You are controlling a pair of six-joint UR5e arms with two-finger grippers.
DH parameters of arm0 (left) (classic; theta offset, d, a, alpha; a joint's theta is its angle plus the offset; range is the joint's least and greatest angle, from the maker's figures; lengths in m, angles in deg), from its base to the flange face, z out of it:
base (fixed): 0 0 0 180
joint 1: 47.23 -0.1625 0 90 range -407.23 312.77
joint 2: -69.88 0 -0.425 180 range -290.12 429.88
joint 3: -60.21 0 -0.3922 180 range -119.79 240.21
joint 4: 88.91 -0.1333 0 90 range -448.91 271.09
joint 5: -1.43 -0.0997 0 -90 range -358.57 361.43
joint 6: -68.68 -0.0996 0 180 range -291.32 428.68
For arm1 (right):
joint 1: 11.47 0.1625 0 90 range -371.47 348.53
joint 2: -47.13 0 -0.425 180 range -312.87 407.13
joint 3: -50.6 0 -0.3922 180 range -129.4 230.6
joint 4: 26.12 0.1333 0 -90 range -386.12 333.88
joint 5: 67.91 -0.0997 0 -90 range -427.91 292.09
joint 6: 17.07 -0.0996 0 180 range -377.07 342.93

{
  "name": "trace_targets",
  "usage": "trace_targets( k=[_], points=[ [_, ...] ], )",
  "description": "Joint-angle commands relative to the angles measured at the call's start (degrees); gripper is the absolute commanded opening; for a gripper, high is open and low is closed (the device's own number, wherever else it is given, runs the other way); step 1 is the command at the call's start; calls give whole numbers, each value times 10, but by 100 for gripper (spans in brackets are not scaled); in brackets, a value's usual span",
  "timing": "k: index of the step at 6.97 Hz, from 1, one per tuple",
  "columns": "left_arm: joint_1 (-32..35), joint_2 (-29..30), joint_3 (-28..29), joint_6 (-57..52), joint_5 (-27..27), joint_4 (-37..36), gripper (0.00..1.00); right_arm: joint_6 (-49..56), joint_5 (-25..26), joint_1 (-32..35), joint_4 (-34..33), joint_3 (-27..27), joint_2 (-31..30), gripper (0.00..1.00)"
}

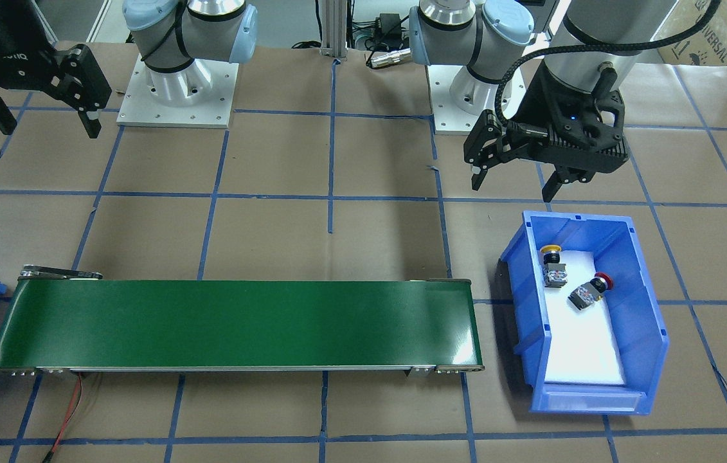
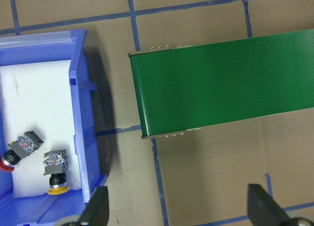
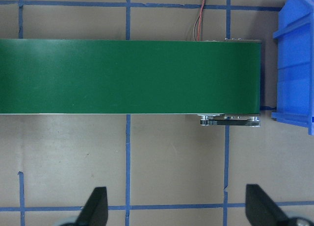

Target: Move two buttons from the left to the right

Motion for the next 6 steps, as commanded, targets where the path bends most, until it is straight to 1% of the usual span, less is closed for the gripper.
trace_targets(
  k=[1, 5, 6],
  points=[
    [0, 0, 0, 0, -5, 0, 100, 1, -2, 0, 1, -1, 0, 100],
    [-1, 4, 3, -1, -3, -1, 100, -1, 3, 2, 1, -4, -11, 100],
    [-1, -3, -10, -1, -5, 0, 100, -1, 1, 2, 1, -5, -10, 100]
  ],
)
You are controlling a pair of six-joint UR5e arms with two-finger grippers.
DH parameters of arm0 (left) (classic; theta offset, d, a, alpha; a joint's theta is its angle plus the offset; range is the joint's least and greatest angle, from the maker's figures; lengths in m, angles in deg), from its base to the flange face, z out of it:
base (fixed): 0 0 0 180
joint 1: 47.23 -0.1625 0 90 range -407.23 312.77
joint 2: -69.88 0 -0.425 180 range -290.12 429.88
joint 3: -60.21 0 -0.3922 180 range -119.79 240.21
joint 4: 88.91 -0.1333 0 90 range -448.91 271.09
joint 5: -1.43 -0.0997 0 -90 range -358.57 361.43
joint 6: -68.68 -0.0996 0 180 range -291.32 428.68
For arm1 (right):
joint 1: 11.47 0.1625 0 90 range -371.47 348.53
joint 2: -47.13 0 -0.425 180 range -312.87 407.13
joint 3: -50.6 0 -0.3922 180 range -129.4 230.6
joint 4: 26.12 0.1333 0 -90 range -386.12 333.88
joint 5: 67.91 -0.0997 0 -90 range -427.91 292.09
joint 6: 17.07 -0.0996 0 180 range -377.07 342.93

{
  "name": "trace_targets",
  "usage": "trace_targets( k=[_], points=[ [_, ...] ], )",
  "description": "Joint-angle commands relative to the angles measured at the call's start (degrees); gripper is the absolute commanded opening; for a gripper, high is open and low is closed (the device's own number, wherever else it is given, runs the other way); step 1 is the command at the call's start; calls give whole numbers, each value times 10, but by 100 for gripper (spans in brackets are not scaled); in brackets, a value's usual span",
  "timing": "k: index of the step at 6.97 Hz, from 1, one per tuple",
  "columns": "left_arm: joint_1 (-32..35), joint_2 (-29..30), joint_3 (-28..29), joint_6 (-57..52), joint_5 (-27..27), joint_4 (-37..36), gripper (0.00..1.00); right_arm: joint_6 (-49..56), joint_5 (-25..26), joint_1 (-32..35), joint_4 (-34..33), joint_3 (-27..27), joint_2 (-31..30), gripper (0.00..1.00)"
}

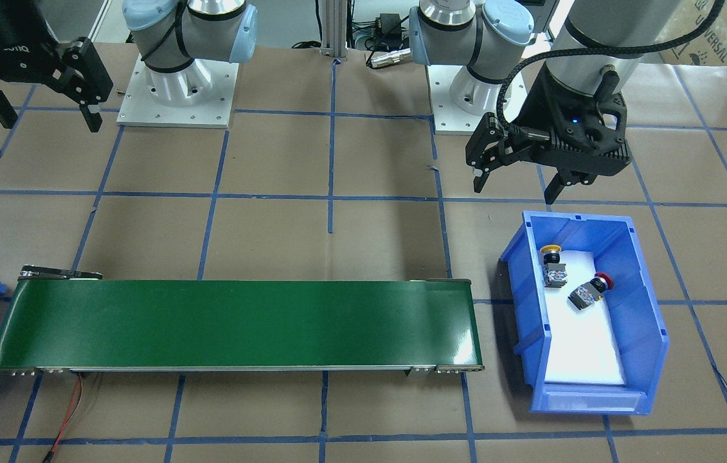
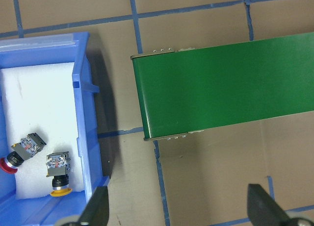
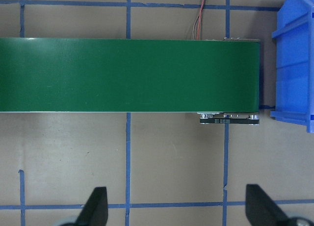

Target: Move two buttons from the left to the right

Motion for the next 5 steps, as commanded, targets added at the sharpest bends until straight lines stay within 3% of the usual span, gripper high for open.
trace_targets(
  k=[1, 5],
  points=[
    [-1, -6, -9, 0, -2, 1, 100, 0, 0, -1, 0, -1, 0, 100],
    [0, 1, 3, 0, -1, 1, 100, 12, -4, -1, 6, -9, 8, 100]
  ],
)
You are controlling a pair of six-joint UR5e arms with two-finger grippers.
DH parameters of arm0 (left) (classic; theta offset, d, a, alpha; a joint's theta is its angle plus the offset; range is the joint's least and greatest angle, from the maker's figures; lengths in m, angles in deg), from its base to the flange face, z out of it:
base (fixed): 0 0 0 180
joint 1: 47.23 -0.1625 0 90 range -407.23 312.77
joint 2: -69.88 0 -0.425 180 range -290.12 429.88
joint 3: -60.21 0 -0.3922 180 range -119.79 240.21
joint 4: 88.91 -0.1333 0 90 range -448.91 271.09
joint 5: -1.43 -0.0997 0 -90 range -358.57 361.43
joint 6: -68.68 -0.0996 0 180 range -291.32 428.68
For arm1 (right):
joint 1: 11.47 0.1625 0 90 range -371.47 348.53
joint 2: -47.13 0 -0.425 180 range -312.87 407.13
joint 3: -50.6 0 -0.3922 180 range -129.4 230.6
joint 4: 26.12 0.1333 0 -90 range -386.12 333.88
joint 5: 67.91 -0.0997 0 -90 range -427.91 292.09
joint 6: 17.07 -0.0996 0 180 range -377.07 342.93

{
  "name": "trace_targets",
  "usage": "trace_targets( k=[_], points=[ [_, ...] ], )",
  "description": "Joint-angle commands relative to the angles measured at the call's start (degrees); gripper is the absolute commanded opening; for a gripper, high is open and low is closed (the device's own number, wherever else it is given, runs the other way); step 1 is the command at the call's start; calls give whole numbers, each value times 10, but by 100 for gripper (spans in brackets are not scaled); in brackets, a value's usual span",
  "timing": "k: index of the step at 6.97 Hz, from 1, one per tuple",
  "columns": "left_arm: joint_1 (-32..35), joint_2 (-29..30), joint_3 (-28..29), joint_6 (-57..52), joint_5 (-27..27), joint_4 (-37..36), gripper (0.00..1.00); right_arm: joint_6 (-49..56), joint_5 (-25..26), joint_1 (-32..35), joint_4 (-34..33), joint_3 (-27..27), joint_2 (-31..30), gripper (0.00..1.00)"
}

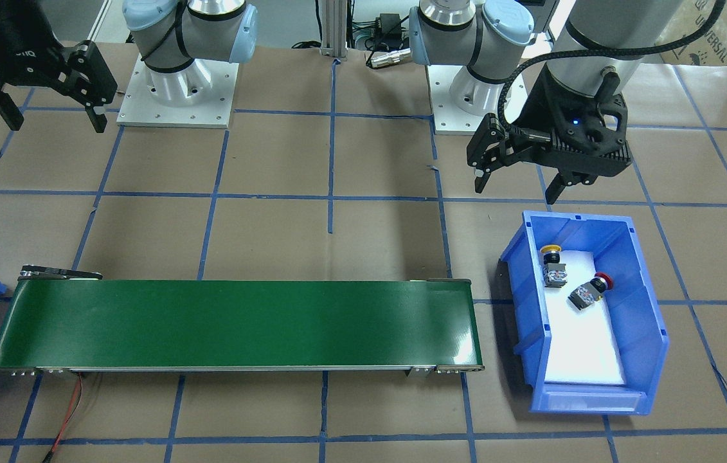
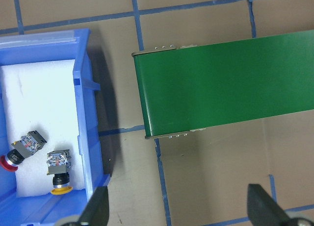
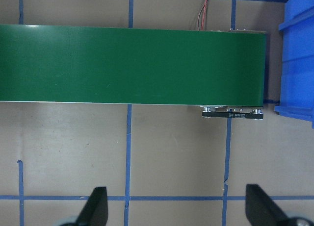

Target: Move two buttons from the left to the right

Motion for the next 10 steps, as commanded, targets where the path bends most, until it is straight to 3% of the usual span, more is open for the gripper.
trace_targets(
  k=[1, 2, 4, 6, 8, 10],
  points=[
    [-2, 1, -2, 1, 3, -6, 100, 1, 0, -1, -8, -19, 20, 100],
    [-21, -3, -3, -16, -1, -9, 100, 0, -1, -1, -10, -21, 35, 100],
    [-143, 1, -16, -213, 10, -7, 100, 0, 2, -7, -14, 0, 61, 100],
    [-241, 34, -14, -286, 7, -1, 100, -1, 1, -4, -11, -2, 59, 100],
    [-252, 102, -15, -280, 6, -31, 100, -1, 1, -4, -10, -3, 58, 100],
    [-234, 126, -14, -221, 4, -60, 100, 0, 1, -4, -9, -5, 58, 100]
  ],
)
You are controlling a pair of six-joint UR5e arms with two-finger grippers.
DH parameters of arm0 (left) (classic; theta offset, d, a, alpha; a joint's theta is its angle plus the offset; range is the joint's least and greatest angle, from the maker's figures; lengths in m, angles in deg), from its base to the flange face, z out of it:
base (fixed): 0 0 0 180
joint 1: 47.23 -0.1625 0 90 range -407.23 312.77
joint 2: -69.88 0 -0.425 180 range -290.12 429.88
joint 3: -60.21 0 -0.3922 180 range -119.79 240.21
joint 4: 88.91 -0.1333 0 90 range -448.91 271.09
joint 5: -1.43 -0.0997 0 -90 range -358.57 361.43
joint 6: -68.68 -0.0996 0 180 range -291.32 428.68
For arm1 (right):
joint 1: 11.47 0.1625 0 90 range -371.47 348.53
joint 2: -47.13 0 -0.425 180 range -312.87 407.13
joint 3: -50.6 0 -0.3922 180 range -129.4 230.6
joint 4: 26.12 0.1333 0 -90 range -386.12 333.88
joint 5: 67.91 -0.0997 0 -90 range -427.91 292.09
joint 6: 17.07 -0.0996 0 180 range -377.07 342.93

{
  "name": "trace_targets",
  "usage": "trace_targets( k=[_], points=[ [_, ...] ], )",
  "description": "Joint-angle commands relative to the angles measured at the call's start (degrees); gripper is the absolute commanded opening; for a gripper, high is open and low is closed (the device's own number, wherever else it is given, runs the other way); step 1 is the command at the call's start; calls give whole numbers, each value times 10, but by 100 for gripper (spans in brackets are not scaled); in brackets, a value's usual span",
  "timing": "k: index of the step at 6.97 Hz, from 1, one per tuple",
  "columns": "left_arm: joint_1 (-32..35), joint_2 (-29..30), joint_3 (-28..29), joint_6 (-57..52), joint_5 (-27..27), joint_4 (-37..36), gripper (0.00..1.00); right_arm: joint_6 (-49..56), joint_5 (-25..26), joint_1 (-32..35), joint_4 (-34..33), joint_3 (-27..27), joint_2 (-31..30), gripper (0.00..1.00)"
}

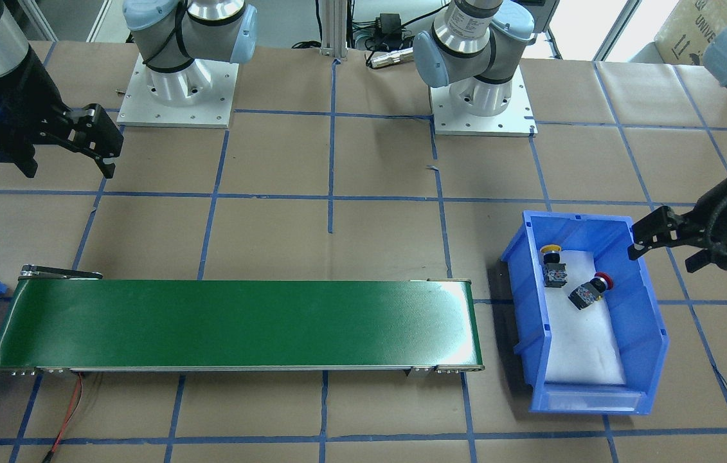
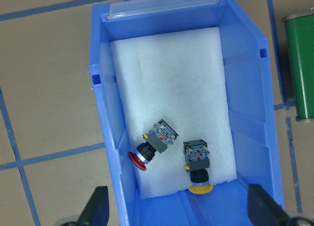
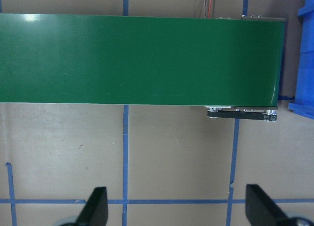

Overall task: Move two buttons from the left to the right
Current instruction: 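Move the left gripper over the blue bin and lower toward the buttons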

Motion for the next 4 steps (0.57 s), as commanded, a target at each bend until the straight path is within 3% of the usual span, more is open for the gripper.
trace_targets(
  k=[1, 4],
  points=[
    [22, 20, -9, 61, -4, -12, 100, 0, 0, 0, 1, -2, -1, 100],
    [27, 19, -51, 70, -6, -40, 100, 0, 0, 1, 2, -4, -4, 100]
  ],
)
